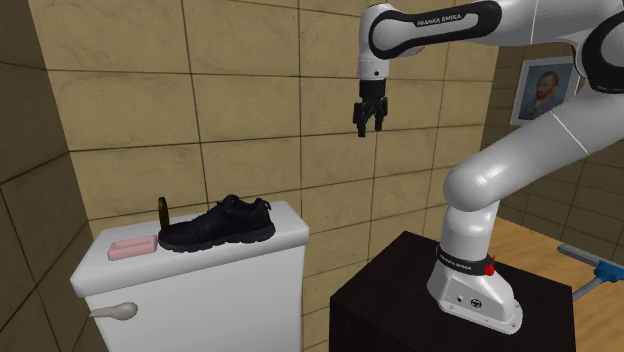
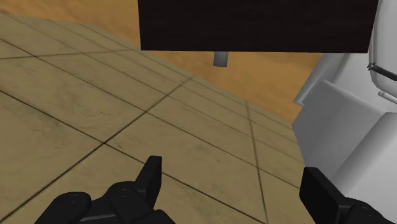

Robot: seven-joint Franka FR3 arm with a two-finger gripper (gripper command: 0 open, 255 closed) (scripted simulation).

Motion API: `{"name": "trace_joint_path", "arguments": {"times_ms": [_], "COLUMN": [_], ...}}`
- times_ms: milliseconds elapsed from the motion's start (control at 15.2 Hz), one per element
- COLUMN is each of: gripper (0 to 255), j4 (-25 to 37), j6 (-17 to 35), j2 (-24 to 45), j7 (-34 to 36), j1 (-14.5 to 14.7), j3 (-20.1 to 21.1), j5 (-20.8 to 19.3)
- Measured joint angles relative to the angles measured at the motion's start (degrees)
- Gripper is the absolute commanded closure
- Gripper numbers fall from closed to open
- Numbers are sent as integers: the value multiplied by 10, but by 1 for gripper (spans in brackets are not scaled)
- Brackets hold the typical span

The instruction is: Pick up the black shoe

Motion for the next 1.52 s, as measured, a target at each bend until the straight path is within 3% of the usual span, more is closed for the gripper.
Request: {"name": "trace_joint_path", "arguments": {"times_ms": [660,1518], "gripper": [0,0], "j4": [23,131], "j6": [55,124], "j2": [96,295], "j7": [63,168], "j1": [44,93], "j3": [79,202], "j5": [50,77]}}
